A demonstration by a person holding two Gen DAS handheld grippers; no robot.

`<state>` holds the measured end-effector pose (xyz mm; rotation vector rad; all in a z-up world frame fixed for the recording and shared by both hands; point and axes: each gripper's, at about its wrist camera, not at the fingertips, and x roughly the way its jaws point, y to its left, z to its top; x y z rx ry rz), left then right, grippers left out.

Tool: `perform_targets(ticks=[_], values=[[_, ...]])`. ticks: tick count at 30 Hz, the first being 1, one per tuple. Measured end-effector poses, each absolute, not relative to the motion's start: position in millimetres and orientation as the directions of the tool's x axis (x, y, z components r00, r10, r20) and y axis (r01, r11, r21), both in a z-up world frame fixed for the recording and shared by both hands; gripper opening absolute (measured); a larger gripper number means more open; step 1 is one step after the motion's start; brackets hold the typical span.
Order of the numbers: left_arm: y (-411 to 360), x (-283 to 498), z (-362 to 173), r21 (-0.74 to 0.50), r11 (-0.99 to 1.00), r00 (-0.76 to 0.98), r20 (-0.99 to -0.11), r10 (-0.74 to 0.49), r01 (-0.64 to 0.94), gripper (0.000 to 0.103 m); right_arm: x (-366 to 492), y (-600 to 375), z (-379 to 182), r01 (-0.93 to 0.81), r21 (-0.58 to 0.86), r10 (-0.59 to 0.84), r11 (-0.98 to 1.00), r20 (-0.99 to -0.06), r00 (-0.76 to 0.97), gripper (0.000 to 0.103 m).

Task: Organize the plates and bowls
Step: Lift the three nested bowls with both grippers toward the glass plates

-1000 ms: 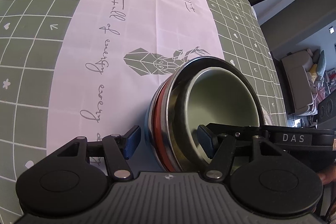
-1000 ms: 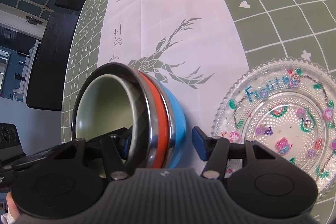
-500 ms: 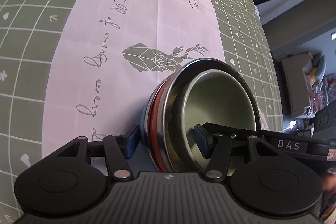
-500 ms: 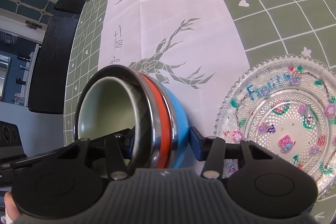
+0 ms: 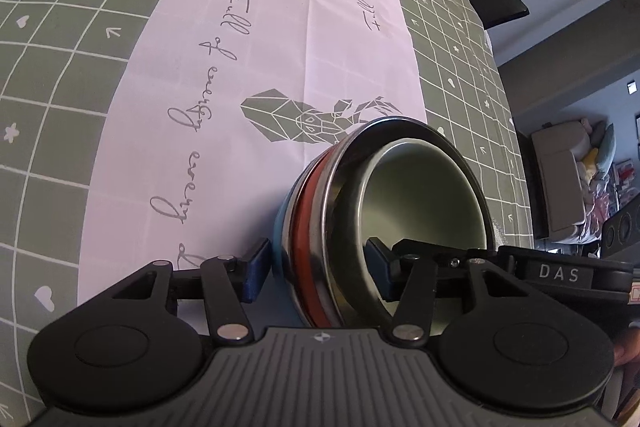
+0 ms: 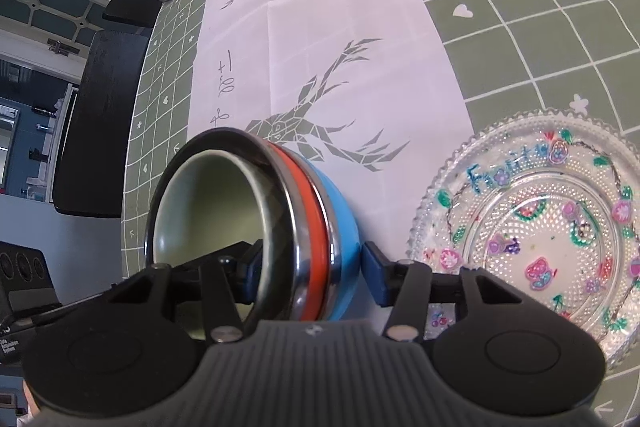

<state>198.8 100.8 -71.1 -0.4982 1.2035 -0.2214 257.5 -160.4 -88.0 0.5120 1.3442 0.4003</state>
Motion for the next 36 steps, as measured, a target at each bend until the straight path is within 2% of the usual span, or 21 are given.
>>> perform_targets(ticks=[12,27,36], values=[[93.9,198.7,-68.5,-0.442,0.886,0.333,-0.864,-0.378,-0.142,0.058,252.4,-152.2,-82.7,0.012,0.507,0.493,0.862,-0.843,0.214,0.043],[101.4,193.5,-41.9,-0.446,0.882,0.347,-0.860,-0.375,-0.153,0.056,246.9,-147.1,-56.1,-0.018,0.517,0.505,0.856,-0.829,0.239,0.042],[74.4,194.2,-14.5,-0.457,0.883,0.362,-0.845,-0.393,-0.110,0.054,240.4,-175.5,-25.7,-0.020,0.518,0.502,0.855,-0.818,0.280,0.042]])
